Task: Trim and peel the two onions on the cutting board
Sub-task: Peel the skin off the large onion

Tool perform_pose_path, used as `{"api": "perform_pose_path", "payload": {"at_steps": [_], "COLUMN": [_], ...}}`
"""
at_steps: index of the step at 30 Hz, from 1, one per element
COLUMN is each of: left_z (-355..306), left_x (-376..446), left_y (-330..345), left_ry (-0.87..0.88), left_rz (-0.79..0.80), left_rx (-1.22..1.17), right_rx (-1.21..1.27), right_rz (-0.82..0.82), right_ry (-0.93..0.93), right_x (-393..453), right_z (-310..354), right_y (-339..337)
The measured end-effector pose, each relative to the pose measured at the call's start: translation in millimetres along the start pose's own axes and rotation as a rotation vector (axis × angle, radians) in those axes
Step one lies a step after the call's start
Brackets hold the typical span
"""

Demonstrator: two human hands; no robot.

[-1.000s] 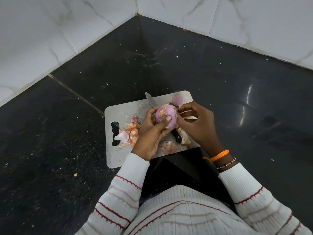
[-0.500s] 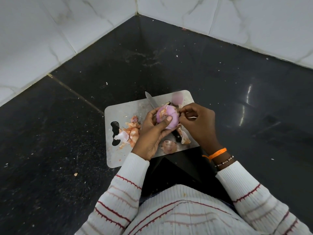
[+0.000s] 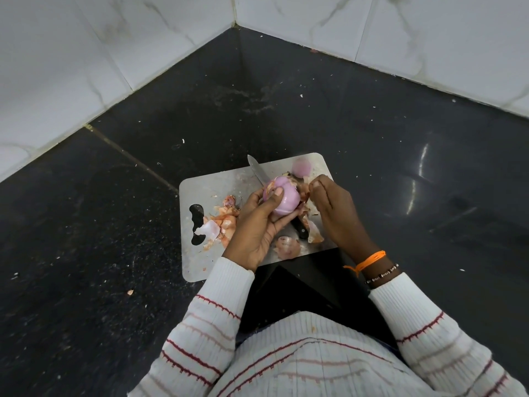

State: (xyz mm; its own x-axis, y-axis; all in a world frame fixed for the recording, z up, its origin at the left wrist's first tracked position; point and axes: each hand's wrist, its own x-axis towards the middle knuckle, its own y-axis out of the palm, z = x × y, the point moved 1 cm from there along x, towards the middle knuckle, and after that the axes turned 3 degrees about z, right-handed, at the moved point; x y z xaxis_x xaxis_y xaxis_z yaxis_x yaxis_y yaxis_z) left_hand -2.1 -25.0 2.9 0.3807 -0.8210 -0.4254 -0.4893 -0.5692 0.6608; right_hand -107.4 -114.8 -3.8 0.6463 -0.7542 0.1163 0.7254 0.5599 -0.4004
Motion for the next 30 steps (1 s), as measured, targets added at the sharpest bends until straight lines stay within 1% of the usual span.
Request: {"api": "perform_pose_path", "payload": {"at_steps": [2,7,9,11,17,21,23,25,27,30], "left_z": [0.8,-1.6,-1.6,-1.2,-1.6,-1.3,-1.1,-0.9,-0.6,-0.9], "left_x": [-0.5,-0.7,-1.0,-1.6,-2.0,-1.7,-1.0,-0.2,0.0,-0.8], "left_y": [0.4,0.2,0.8,1.7,2.6,1.2,-0.7,-3.3,-4.4,-2.9], "left_ry": [-0.001,0.004,0.007,0.006,0.011,0.014,0.026,0.053,0.083,0.107], "left_rz": [0.001,-0.007,-0.006,-0.001,0.01,0.025,0.027,0.02,0.015,0.013], "left_rx": [0.008,0.005,0.01,0.011,0.019,0.026,0.048,0.12,0.19,0.223], "right_rx": [0.133,0.675,0.777,0.829,1.027,1.007,0.93,0.733,0.487,0.26], "right_rz": [0.054,0.103,0.099,0.087,0.1,0.12,0.099,0.05,0.004,-0.062], "right_ry": [0.053,0.192,0.25,0.295,0.374,0.399,0.41,0.354,0.223,0.081], "right_x": [-0.2,-1.6,-1.1,-1.2,-3.6,-3.4,-3.1,-2.9,-3.7,-2.9], "right_z": [5.0,10.9,10.5,11.0,17.1,17.0,15.8,13.5,10.4,7.5], "right_y": [1.3,0.1,0.8,1.9,0.9,1.1,1.1,1.3,1.8,1.0]}}
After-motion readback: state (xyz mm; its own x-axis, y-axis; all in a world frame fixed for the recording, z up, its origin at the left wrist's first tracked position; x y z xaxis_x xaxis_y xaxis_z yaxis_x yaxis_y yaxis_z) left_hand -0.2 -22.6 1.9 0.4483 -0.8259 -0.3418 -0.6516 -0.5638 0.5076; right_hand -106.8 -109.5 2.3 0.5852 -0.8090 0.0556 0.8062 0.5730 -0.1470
